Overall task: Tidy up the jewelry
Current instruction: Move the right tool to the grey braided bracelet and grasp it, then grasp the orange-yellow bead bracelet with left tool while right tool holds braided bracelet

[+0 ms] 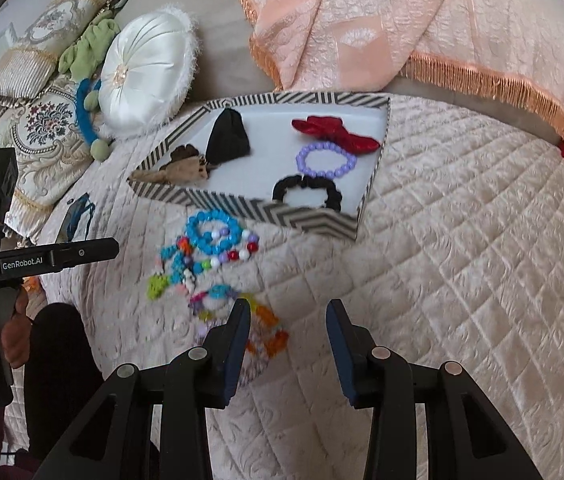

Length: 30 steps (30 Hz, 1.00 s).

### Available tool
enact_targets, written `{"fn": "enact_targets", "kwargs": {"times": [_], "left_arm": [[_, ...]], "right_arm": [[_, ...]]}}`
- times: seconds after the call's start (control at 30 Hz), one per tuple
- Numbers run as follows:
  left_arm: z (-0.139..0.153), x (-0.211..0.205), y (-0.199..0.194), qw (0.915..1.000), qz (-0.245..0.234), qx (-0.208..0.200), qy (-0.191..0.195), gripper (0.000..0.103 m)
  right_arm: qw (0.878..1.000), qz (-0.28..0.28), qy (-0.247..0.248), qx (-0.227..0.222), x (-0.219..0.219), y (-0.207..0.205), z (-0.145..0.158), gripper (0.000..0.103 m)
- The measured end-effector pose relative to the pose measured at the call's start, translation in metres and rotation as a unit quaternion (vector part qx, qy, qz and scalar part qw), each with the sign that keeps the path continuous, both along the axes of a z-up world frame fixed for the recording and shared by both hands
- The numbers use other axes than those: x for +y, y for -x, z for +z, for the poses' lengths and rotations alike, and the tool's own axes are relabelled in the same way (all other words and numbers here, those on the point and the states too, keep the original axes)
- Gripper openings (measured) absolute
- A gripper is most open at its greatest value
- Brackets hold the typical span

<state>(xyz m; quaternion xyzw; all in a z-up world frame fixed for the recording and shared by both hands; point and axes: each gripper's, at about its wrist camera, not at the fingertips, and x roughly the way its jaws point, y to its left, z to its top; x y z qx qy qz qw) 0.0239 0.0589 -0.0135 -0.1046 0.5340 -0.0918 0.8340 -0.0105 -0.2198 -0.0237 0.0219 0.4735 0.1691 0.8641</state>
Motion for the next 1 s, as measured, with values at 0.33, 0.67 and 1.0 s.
{"fn": "enact_targets", "kwargs": {"times": [0.33, 0.67, 1.0], "left_arm": [[-0.008, 0.007, 0.01, 0.9999, 0.007, 0.012, 0.004, 0.058], [-0.005, -0.012, 0.02, 0.9997, -0.018, 0.013, 0.007, 0.058], [-0.001, -0.069, 0.022, 0.9963, -0.084, 0.002, -0.015, 0.058]], "right_arm": [[0.999, 0.041, 0.016, 0.023, 0.022, 0.01, -0.025, 0.037], [0.999, 0.038, 0.019, 0.025, 0.015, 0.011, -0.036, 0.01], [0.999, -0.015, 0.045, 0.005, -0.031, 0.006, -0.013, 0.01]]}}
